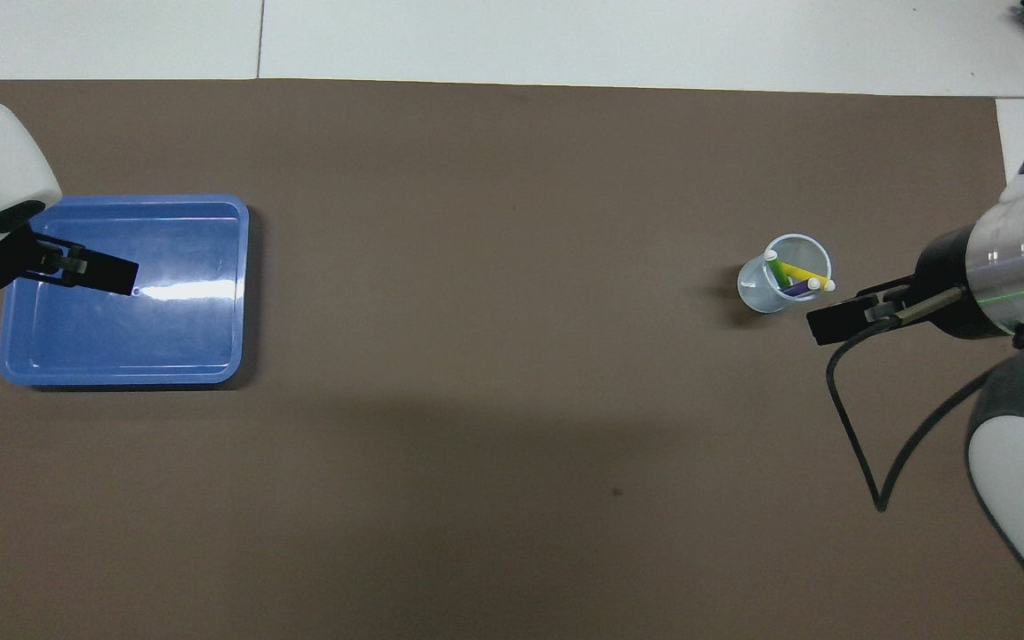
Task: Transfer and insert pens with both arms
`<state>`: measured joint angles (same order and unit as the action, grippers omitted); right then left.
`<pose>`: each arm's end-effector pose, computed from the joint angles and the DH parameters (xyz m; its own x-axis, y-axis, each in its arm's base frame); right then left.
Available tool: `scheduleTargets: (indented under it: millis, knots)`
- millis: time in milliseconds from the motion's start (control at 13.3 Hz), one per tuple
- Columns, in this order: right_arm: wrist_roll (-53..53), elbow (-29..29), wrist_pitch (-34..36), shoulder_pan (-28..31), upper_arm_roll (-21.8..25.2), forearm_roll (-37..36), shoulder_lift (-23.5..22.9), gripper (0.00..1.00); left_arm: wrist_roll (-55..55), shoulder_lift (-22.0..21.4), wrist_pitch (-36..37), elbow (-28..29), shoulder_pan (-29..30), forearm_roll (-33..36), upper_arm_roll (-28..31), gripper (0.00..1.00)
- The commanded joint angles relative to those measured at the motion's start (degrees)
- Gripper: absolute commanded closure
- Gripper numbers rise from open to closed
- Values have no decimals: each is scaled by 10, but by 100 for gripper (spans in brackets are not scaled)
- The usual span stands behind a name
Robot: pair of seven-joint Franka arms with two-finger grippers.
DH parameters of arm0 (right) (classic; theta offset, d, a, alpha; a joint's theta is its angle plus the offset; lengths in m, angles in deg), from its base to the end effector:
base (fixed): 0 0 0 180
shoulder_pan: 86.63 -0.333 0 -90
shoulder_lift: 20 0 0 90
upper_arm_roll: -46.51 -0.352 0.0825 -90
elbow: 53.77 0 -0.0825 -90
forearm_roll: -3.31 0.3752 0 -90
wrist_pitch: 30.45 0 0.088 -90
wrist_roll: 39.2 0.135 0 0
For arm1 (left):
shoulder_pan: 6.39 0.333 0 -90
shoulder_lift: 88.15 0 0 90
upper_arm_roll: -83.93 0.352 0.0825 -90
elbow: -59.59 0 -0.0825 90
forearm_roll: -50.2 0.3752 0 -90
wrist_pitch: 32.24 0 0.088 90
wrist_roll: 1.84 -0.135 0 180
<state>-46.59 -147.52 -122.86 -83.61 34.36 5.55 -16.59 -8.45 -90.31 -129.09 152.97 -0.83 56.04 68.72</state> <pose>0.5222 0.0928 0.6371 0.9585 0.2827 0.0379 0.2836 -0.9587 -0.0219 0.5412 -0.0822 0.6367 0.9531 -0.2911 0.0826 -0.2803 -0.9522 -0.1219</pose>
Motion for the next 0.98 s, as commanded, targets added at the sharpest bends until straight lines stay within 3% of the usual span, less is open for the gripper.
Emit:
scheduleTargets:
  millis: [0,226,451,903]
  knots:
    - [12,21,24,-2,7,-10,0,0,1,-11,6,4,0,-21,2,0]
    - [12,61,95,-19,29,-46,-11,0,2,-13,6,6,-4,-24,0,0]
    - [12,44,98,-34,43,-46,-11,0,2,-12,6,5,-5,-34,1,0]
    - [11,35,70,-8,74,-39,-17,0,0,-13,10,5,-4,-39,-1,0]
